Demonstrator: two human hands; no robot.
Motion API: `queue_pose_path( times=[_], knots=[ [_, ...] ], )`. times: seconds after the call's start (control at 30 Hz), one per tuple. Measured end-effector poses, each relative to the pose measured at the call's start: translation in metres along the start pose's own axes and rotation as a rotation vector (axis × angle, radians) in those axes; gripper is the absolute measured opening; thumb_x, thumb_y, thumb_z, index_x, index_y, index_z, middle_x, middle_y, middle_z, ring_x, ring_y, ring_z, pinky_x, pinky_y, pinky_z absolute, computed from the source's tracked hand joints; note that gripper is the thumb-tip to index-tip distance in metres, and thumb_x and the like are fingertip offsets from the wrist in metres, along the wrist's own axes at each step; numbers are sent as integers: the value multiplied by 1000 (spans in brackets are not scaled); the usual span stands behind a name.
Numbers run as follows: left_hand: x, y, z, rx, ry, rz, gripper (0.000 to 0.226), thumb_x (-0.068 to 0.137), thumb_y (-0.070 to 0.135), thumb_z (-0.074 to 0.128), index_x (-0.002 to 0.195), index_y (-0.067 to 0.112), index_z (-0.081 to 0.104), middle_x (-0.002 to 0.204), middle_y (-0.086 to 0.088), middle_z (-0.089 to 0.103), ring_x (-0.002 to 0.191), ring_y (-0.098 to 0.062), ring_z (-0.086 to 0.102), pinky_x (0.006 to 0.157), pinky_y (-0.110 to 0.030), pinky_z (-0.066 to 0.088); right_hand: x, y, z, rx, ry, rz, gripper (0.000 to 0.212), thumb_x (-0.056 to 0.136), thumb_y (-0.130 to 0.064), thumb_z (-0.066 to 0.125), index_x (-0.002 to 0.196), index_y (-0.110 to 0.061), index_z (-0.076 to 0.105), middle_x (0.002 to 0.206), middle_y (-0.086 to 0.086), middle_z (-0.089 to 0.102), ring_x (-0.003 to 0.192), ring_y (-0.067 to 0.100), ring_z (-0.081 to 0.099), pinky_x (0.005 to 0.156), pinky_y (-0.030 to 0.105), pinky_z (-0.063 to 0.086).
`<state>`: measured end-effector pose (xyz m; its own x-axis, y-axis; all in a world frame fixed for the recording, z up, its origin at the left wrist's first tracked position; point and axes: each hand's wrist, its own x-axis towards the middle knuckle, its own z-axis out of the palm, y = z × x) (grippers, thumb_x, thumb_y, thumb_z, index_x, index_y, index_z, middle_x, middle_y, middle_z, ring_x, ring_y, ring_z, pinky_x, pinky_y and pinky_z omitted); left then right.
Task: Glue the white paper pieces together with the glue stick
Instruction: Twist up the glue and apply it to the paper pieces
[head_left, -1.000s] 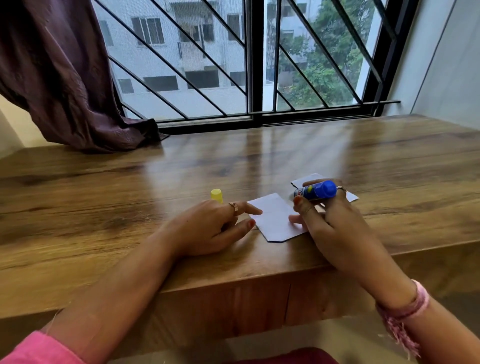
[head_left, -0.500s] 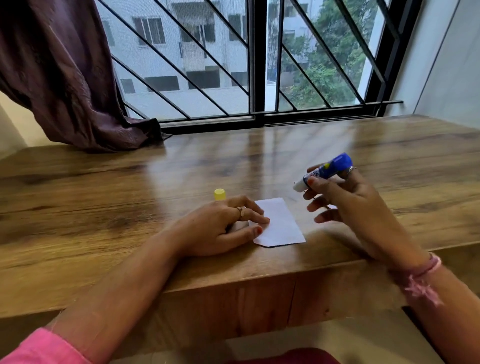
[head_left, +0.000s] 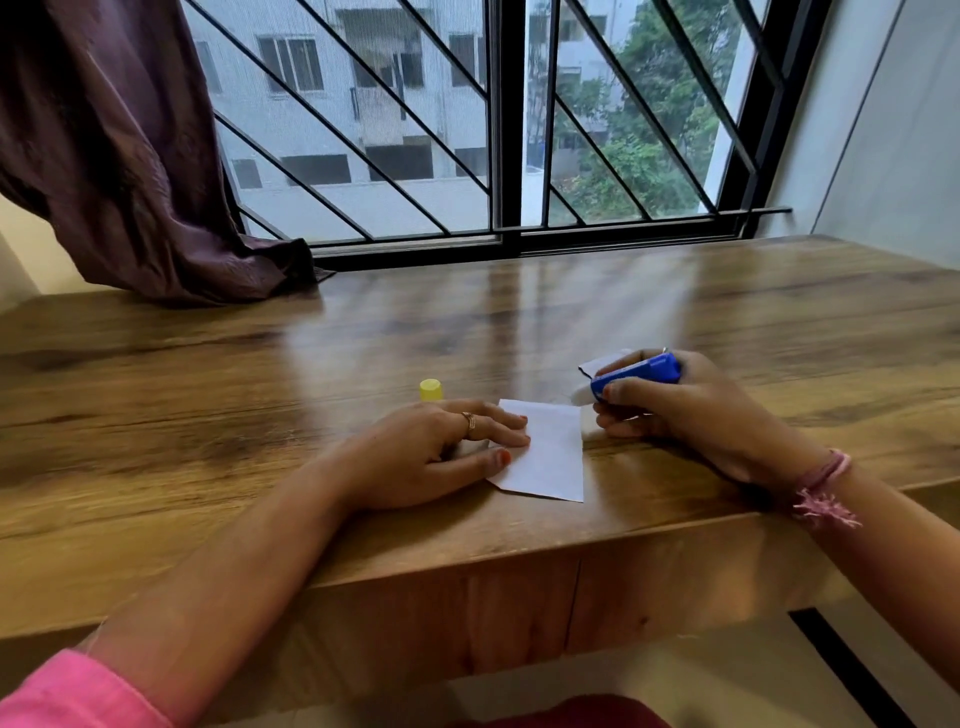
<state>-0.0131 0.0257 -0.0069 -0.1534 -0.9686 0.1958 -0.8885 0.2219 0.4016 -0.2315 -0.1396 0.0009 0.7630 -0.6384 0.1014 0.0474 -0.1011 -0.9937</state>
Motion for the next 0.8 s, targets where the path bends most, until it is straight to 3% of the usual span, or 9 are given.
queue_pose_path(
  times=[0.17, 0.33, 0.53, 0.63, 0.73, 0.8],
  knots=[
    [0, -1, 2, 9, 5, -21, 35, 92, 45, 46, 124, 40, 59, 133, 23, 48, 121, 6, 48, 103, -26, 41, -2, 0, 9, -299, 84, -131, 6, 80, -14, 70, 85, -11, 69, 68, 7, 73, 60, 18, 69, 49, 21, 52],
    [0, 1, 2, -5, 15, -38, 33, 91, 43, 49, 123, 39, 60, 131, 23, 50, 120, 6, 49, 102, -29, 43, -2, 1, 9, -482, 109, -209, 6, 81, -17, 68, 86, -15, 66, 59, 3, 69, 40, 12, 57, 41, 19, 44],
    [0, 0, 1, -12, 2, -49, 29, 95, 37, 54, 123, 39, 60, 132, 23, 50, 119, 8, 49, 102, -28, 43, -2, 1, 8, -539, 80, -225, 6, 80, -14, 70, 85, -17, 69, 62, 0, 71, 56, 13, 66, 53, 19, 50],
    [0, -1, 1, -19, 1, -45, 30, 94, 37, 54, 123, 38, 60, 132, 22, 50, 120, 6, 49, 101, -29, 43, -3, 1, 7, -530, 82, -231, 5, 80, -12, 69, 81, -17, 68, 59, -3, 69, 55, 8, 64, 53, 15, 47],
    [0, -1, 1, -21, 6, -41, 30, 94, 39, 53, 123, 38, 60, 131, 23, 50, 120, 6, 49, 101, -30, 44, -1, -1, 7, -522, 99, -221, 5, 81, -13, 69, 85, -15, 67, 61, -1, 69, 59, 14, 65, 56, 22, 51],
    [1, 0, 1, -14, 3, -43, 33, 92, 43, 50, 124, 39, 60, 130, 25, 49, 120, 6, 49, 100, -29, 44, -2, -2, 9, -533, 63, -227, 5, 81, -11, 69, 85, -14, 68, 60, -2, 68, 54, 9, 63, 52, 18, 47]
  ],
)
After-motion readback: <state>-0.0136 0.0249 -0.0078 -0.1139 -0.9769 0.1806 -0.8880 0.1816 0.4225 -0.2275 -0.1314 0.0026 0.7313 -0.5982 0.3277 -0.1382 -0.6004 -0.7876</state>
